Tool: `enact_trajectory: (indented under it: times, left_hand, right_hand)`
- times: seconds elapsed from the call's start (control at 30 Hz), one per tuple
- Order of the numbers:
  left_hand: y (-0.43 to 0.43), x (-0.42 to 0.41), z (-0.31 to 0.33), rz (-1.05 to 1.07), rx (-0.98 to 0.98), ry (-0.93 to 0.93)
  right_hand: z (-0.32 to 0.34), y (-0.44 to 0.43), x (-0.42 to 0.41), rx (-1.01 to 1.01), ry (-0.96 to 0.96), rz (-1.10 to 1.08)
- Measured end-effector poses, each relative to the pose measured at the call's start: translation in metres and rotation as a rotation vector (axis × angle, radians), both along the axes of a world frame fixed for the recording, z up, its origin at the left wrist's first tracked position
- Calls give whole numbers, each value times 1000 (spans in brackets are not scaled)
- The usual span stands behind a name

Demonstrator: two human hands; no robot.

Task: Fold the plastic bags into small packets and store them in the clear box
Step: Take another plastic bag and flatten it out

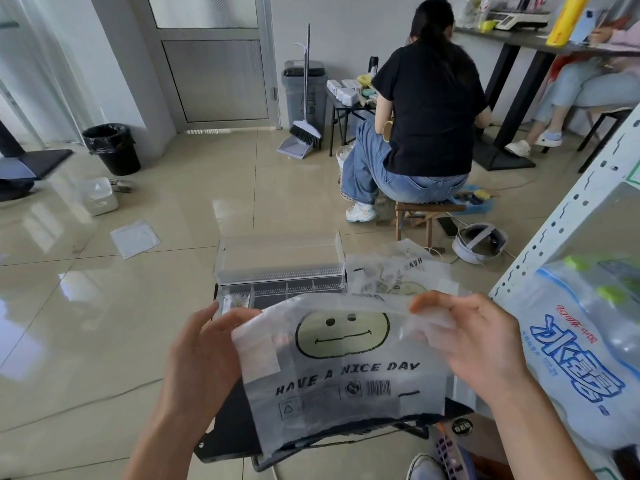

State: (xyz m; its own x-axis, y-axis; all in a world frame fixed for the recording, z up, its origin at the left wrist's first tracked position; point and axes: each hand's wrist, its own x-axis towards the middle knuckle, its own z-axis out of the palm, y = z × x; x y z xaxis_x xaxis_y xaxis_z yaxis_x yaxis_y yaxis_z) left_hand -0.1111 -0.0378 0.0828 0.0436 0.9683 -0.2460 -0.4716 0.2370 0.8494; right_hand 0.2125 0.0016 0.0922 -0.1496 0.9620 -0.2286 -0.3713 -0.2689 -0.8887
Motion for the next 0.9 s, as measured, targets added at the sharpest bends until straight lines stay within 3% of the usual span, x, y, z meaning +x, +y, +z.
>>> enact_trajectory:
  times: [0.13, 0.2, 0.4, 0.57, 0.73, 0.83, 0.9]
  left_hand:
    - [-1, 6, -3, -29, 87, 277]
    - [-2, 5, -6, -6, 82, 272]
    - [3, 6, -14, 112, 3, 199]
    - [4, 12, -15, 125, -14, 175]
    - [5, 9, -21, 189, -52, 305]
    - [5, 8, -16, 209, -45, 343]
    - [6, 6, -14, 233, -73, 268]
  right_hand:
    - [1, 0, -2, 75, -217, 46]
    - [-2, -1, -1, 87, -265, 51]
    - [-10, 5, 3, 27, -134, -28]
    - [-15, 5, 4, 5, -148, -13]
    - [-17, 4, -3, 199, -622, 7]
    - [-17, 4, -4, 227, -600, -39]
    - [-16, 6, -3, 190, -515, -57]
